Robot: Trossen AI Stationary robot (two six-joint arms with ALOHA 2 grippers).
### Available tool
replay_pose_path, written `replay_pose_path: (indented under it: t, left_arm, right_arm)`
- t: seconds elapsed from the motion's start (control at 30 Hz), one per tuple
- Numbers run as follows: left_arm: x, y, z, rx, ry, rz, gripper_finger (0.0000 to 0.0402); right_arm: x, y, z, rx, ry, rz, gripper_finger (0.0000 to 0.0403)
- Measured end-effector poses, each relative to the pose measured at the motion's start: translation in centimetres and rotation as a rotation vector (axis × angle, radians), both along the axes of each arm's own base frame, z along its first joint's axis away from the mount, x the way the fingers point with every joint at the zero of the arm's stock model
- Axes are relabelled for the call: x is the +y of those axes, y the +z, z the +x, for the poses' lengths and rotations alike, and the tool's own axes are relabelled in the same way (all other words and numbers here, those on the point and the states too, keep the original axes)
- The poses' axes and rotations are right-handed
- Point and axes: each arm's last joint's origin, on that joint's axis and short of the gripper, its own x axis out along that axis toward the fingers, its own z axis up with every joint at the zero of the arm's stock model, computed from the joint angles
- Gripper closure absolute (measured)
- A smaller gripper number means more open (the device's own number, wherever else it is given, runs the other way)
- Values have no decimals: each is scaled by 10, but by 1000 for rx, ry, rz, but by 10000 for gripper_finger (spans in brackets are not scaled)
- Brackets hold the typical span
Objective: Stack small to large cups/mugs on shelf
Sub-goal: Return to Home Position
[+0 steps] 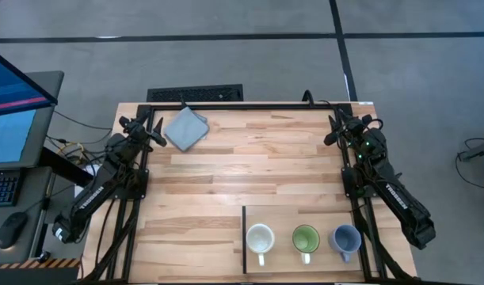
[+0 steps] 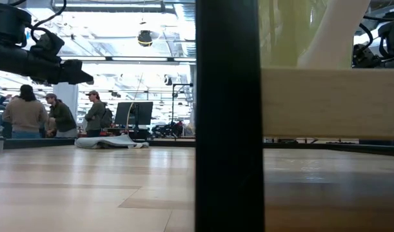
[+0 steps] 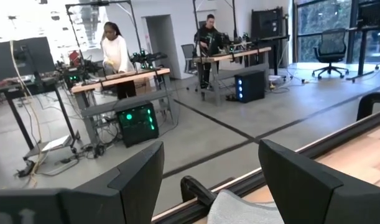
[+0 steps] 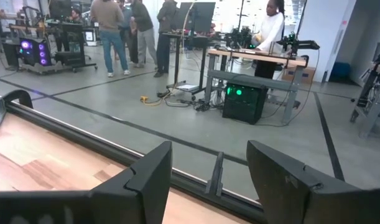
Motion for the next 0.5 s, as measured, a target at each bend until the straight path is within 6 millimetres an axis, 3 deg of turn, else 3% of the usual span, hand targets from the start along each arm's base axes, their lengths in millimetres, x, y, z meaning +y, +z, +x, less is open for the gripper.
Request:
replay_pose_path:
  t: [0.5]
  left_arm:
    - [0,0,0,-31,-1,-15,148]
  right_arm:
    - [0,0,0,0,0,0,173]
